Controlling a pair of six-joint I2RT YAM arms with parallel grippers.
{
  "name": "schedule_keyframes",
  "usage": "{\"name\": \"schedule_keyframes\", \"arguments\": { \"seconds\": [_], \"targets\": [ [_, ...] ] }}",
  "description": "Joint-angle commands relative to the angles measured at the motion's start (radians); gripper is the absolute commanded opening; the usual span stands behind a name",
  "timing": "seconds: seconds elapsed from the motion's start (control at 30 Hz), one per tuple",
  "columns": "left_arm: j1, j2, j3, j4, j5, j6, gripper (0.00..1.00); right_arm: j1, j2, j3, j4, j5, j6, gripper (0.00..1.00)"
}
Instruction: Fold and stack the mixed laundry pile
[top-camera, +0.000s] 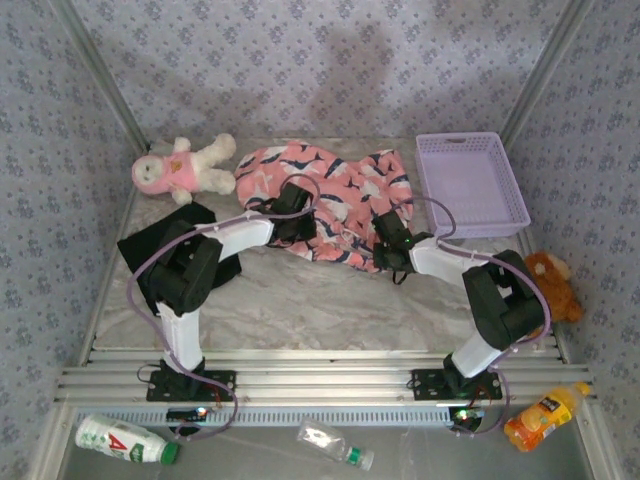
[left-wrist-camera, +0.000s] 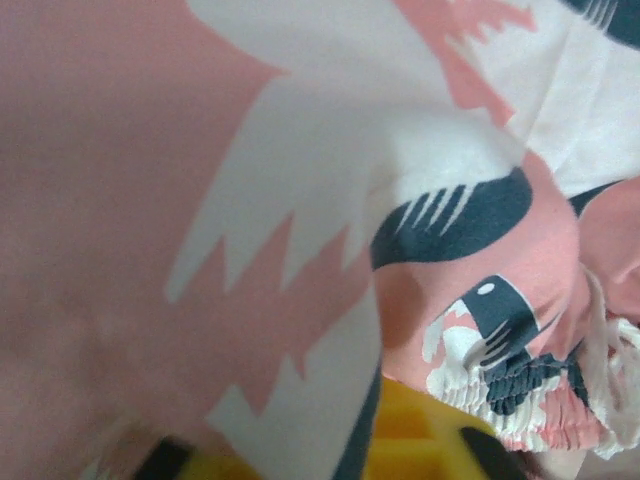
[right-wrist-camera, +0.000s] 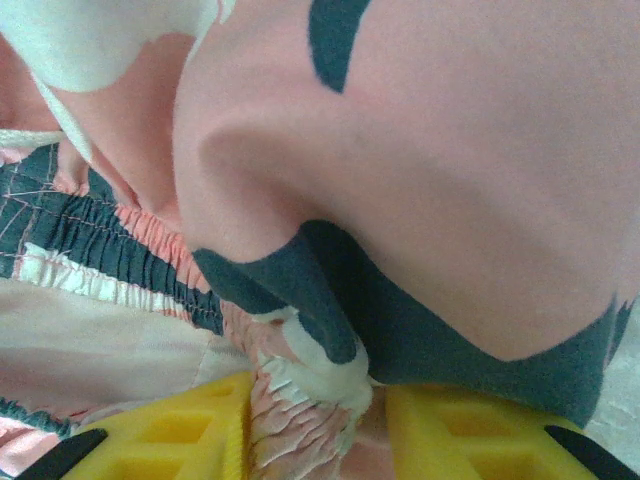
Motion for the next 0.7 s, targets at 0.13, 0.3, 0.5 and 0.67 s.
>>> {"name": "schedule_keyframes", "arguments": {
  "seconds": [0.13,0.3,0.5,0.67],
  "targets": [
    [0.049,-0.146,0.014,-0.092,0.187,0.005,0.00,-0.018,0.037,0.025,-0.012,0.014,0.011,0.27],
    [0.092,-0.245,-0.004,-0.255,0.393,0.018,0.00,-0.020,0.023,0.043,0.006,0.025,-0.006,0.03],
    [0.092,-0.323,-0.193,-0.327,0.514,-0.013,0.00,-0.019,-0.035,0.038,0.007,0.028,-0.034,0.00],
    [0.100,-0.353,-0.316,-0.369,0.548,0.001,0.00,-0.018,-0.100,-0.007,-0.019,0.032,-0.044,0.00]
  ]
}}
